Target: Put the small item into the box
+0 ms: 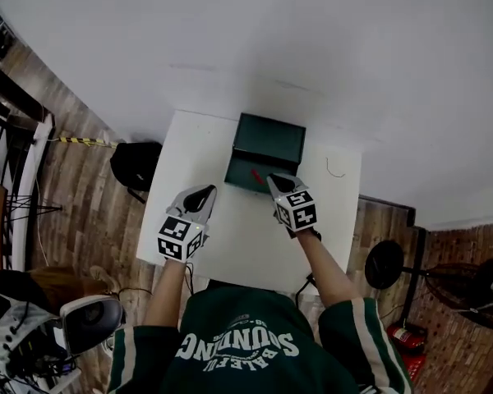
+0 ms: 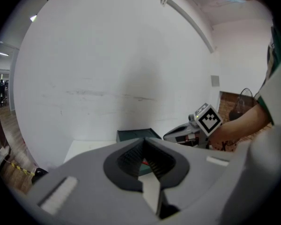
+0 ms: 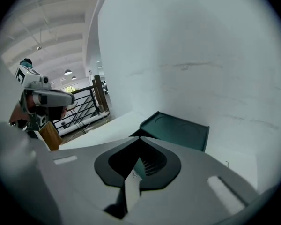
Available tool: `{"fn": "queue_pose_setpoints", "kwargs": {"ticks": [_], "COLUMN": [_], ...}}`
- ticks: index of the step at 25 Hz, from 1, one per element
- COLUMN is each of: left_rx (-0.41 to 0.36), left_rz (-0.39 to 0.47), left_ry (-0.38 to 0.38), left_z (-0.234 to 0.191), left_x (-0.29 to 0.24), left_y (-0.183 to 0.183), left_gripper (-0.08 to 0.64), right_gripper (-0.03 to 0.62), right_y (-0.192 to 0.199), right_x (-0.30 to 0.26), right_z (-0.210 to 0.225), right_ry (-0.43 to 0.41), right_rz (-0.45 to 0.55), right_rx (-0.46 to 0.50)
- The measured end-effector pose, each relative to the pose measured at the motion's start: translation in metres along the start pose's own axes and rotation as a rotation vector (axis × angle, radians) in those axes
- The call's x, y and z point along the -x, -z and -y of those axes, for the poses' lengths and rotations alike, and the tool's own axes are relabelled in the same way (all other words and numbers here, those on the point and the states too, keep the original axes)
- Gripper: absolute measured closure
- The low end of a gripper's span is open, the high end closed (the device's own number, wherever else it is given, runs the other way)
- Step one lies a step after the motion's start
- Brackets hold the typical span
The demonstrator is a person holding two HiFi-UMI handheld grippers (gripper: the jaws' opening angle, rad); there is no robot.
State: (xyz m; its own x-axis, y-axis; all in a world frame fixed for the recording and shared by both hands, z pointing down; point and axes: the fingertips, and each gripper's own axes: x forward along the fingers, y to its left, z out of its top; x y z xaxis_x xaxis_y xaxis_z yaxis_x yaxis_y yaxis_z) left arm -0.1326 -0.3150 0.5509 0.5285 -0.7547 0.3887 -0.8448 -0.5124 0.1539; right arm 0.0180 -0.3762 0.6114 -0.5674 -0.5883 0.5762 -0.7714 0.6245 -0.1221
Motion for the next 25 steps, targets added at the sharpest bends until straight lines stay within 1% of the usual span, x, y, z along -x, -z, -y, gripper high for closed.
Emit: {"fn": "queue_pose_setpoints", "kwargs": {"ticks": [9,11,14,18,25], "left_rx": [-0.05,-0.066,-0.091,-0.102,-0.106], "left_rz": [0.06,0.072,0.092,0.102,0.097], "left_ry": [0.051,0.066,0.081,0.093,0.099], "left_z": [0.026,0.035,0.04,0.038,0.041], "left_x": [-0.015,-0.018,-0.022,-0.027,-0.029], "left_y": [-0.036,-0.041,-0.051,-0.061,-0.062], "left_gripper": [0.508,0.508,0.508,0.508,0.508], "right_gripper": [0.591,0.591,0.591,0.591,0.591], "right_y": [-0.047,-0.054,-0.067,-0.078,-0.07], "right_x": [0.091,0.112,0.132,0.139,0.14], "right_z": [0.007,0.008,0.006,0.007,0.008], "right_ry": [0.078,0.099,0.117,0.131,0.13], "right_rz": [0.257,0.318,0.391,0.426,0.428], "right_rx": [-0.08,-0.077,-0.041,-0.016,-0.034]}}
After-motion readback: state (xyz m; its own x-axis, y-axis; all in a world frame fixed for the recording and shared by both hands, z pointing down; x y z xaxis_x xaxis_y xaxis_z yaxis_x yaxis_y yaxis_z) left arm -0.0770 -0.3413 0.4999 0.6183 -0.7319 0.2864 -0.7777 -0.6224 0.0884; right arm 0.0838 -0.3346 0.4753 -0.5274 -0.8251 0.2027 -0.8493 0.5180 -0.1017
